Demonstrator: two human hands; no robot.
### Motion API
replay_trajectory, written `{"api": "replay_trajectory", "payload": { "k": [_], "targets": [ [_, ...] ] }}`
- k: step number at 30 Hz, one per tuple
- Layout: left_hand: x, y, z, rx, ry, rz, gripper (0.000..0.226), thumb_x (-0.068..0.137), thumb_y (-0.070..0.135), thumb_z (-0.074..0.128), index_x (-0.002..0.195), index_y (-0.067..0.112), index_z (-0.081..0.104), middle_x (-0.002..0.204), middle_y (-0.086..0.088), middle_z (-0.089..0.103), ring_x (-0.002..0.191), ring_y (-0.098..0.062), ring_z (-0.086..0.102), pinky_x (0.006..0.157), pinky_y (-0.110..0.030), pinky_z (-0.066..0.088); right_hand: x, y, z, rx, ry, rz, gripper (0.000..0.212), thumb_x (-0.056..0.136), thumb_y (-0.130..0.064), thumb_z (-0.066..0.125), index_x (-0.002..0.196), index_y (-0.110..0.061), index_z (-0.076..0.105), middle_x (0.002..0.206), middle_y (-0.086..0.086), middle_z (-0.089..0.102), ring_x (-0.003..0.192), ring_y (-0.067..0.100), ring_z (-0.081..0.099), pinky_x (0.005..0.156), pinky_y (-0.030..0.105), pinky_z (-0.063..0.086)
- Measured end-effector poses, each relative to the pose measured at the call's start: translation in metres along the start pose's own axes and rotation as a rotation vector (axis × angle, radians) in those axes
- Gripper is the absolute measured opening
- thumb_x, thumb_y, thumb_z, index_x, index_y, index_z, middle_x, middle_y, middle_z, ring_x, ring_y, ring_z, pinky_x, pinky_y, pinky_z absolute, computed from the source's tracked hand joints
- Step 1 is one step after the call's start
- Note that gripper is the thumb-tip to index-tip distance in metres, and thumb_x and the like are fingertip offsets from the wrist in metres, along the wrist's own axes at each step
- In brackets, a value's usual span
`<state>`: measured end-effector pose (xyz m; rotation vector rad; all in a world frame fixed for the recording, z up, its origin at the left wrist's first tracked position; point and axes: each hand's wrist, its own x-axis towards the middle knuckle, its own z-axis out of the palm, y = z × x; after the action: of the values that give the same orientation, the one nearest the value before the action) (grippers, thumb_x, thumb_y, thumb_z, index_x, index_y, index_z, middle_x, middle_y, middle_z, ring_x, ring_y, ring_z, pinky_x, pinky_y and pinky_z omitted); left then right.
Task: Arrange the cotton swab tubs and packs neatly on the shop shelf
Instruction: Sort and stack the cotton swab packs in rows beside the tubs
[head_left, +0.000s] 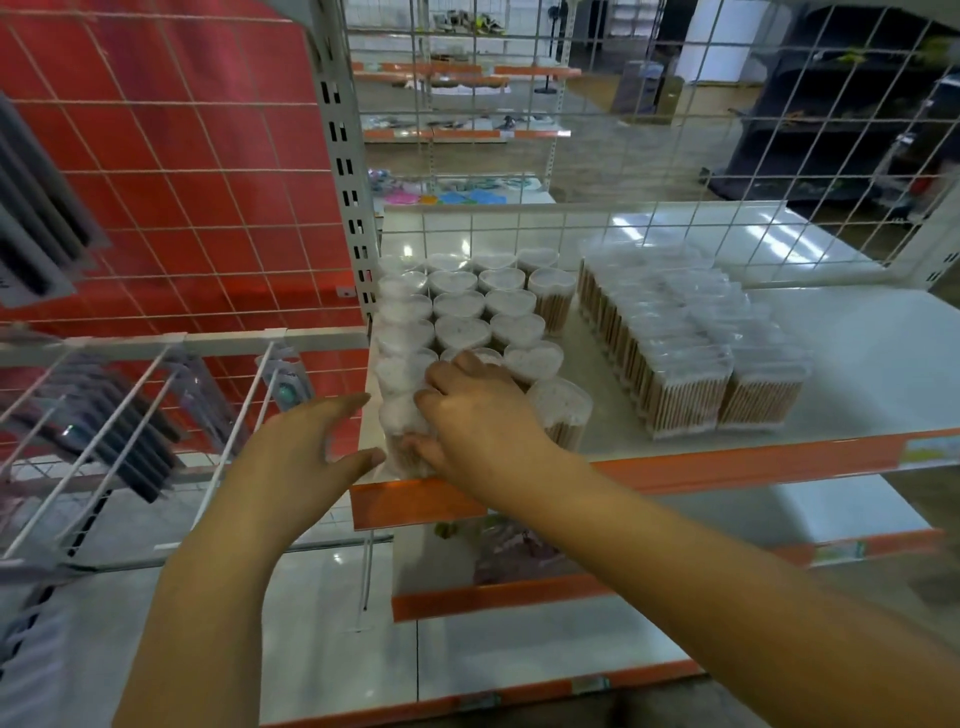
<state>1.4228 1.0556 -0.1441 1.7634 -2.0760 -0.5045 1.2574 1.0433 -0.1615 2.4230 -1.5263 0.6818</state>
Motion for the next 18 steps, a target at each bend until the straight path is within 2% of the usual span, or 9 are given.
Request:
{"api": "replay_trajectory", "payload": {
  "k": [3, 7, 11, 15, 18],
  "targets": [
    [-0.006, -0.002, -0.002, -0.048, -0.002, -0.033, 0.059, 0.084, 0.031, 0.065, 0.138, 0.026, 0.042, 0.143, 0.002, 0.044, 0.128, -0.018, 0.042, 0.101, -0.032, 0.034, -0.003, 0.000, 0.003, -0.012, -0.040, -0.044, 0.022, 0.055, -0.012, 0.081, 0.069, 0.000, 0.069, 0.071, 0.013, 0.062, 0.071, 0.035, 0.058, 0.056, 0.037, 0.047],
    [-0.011, -0.004, -0.002, -0.061, -0.013, -0.058, 0.058, 0.085, 0.032, 0.065, 0.138, 0.026, 0.042, 0.142, 0.002, 0.045, 0.128, -0.018, 0.043, 0.103, -0.034, 0.035, -0.003, 0.007, 0.000, 0.036, -0.062, -0.114, 0.020, 0.061, -0.007, 0.074, 0.079, 0.000, 0.071, 0.077, 0.015, 0.067, 0.077, 0.037, 0.060, 0.065, 0.040, 0.050],
    [-0.013, -0.006, -0.003, -0.059, -0.017, -0.055, 0.058, 0.085, 0.034, 0.064, 0.138, 0.025, 0.043, 0.141, 0.003, 0.046, 0.128, -0.017, 0.044, 0.103, -0.035, 0.036, -0.002, 0.010, -0.001, 0.073, -0.054, -0.131, 0.024, 0.054, -0.004, 0.079, 0.077, -0.002, 0.072, 0.075, 0.012, 0.069, 0.074, 0.035, 0.063, 0.064, 0.041, 0.054],
    [-0.013, -0.004, -0.004, -0.069, -0.025, -0.063, 0.059, 0.084, 0.034, 0.064, 0.138, 0.026, 0.042, 0.141, 0.003, 0.045, 0.128, -0.018, 0.043, 0.103, -0.037, 0.036, -0.002, 0.010, -0.001, 0.113, -0.131, -0.119, 0.024, 0.064, 0.001, 0.069, 0.088, 0.002, 0.071, 0.086, 0.017, 0.069, 0.084, 0.039, 0.062, 0.065, 0.048, 0.054],
    [-0.012, -0.004, -0.005, -0.075, -0.016, -0.053, 0.059, 0.084, 0.031, 0.065, 0.138, 0.024, 0.042, 0.141, 0.002, 0.046, 0.128, -0.018, 0.044, 0.103, -0.035, 0.035, 0.001, 0.011, -0.003, 0.160, -0.154, -0.145, 0.026, 0.059, 0.005, 0.064, 0.084, 0.002, 0.071, 0.084, 0.019, 0.069, 0.080, 0.040, 0.063, 0.060, 0.049, 0.055]
  ]
}}
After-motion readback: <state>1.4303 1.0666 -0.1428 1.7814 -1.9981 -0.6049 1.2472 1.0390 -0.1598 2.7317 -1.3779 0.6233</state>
